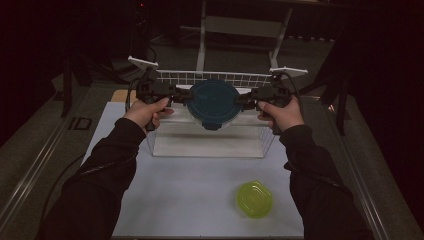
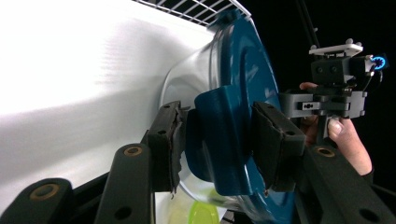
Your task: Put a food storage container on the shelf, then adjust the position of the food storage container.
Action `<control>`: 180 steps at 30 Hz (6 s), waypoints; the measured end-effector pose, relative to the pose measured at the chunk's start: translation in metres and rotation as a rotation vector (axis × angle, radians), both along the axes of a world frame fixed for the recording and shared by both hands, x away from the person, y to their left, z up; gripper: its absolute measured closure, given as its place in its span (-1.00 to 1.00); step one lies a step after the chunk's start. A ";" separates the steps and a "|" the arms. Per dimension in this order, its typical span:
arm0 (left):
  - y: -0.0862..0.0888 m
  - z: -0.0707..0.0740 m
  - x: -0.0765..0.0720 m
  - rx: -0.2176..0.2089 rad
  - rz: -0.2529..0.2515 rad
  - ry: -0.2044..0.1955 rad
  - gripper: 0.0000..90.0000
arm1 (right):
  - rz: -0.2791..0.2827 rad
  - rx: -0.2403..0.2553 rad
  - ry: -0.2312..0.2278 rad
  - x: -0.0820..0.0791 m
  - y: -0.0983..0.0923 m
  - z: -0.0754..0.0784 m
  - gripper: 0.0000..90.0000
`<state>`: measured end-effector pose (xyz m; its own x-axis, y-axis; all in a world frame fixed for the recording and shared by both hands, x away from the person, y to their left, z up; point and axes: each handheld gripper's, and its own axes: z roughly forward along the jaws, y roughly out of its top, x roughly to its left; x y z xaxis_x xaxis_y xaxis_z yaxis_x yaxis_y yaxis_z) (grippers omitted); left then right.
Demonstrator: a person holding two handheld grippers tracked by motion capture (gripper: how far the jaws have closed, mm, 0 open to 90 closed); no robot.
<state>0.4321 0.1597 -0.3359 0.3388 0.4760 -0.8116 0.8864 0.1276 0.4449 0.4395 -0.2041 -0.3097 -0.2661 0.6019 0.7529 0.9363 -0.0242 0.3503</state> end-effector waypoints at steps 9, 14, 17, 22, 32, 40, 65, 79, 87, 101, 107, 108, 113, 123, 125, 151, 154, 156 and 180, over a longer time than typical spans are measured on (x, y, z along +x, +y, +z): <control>-0.003 0.005 -0.002 0.049 0.017 -0.051 0.15 | 0.006 -0.040 -0.027 0.003 0.003 0.004 0.10; -0.001 0.009 -0.007 0.076 0.030 -0.076 0.09 | -0.007 -0.057 -0.070 -0.001 0.001 0.010 0.06; 0.003 0.013 -0.010 0.100 0.041 -0.099 0.04 | 0.002 -0.081 -0.097 -0.005 0.000 0.015 0.04; 0.008 0.019 -0.018 0.125 0.057 -0.150 -0.01 | 0.005 -0.117 -0.177 -0.018 0.001 0.027 0.04; 0.010 0.028 -0.045 0.196 0.062 -0.247 -0.01 | 0.071 -0.086 -0.278 -0.052 0.009 0.042 0.08; 0.015 0.027 -0.063 0.214 0.059 -0.291 -0.01 | 0.132 -0.088 -0.326 -0.078 0.026 0.034 0.28; 0.005 -0.020 -0.135 0.326 -0.054 -0.510 -0.55 | 0.212 -0.152 -0.346 -0.098 0.067 0.003 1.00; -0.005 -0.069 -0.168 0.385 0.002 -0.617 -1.00 | 0.190 -0.161 -0.340 -0.091 0.075 0.000 1.00; -0.012 -0.090 -0.188 0.450 -0.039 -0.642 -1.00 | 0.153 -0.171 -0.335 -0.081 0.074 -0.001 1.00; -0.015 -0.124 -0.211 0.486 -0.085 -0.660 -1.00 | 0.107 -0.195 -0.332 -0.072 0.073 -0.001 1.00; -0.012 -0.126 -0.214 0.482 -0.065 -0.691 -1.00 | 0.091 -0.176 -0.315 -0.065 0.070 -0.006 0.99; -0.011 -0.126 -0.214 0.488 -0.065 -0.696 -1.00 | 0.092 -0.165 -0.313 -0.064 0.069 -0.007 0.98; -0.007 -0.126 -0.216 0.491 -0.061 -0.698 -1.00 | 0.108 -0.156 -0.328 -0.069 0.068 -0.007 0.93; -0.008 -0.131 -0.222 0.466 -0.100 -0.709 -1.00 | 0.168 -0.159 -0.408 -0.088 0.062 -0.009 0.39; -0.007 -0.133 -0.224 0.471 -0.099 -0.709 -1.00 | 0.181 -0.164 -0.431 -0.093 0.060 -0.010 0.24; 0.002 -0.144 -0.231 0.457 -0.085 -0.696 -1.00 | 0.171 -0.194 -0.585 -0.126 0.035 -0.044 -0.71; 0.002 -0.145 -0.230 0.453 -0.088 -0.699 -1.00 | 0.170 -0.218 -0.620 -0.132 0.027 -0.050 -0.70; 0.002 -0.147 -0.230 0.455 -0.088 -0.695 -1.00 | 0.167 -0.209 -0.616 -0.133 0.025 -0.051 -0.70; 0.000 -0.152 -0.229 0.452 -0.096 -0.692 -1.00 | 0.099 -0.281 -0.554 -0.153 -0.047 -0.116 -0.42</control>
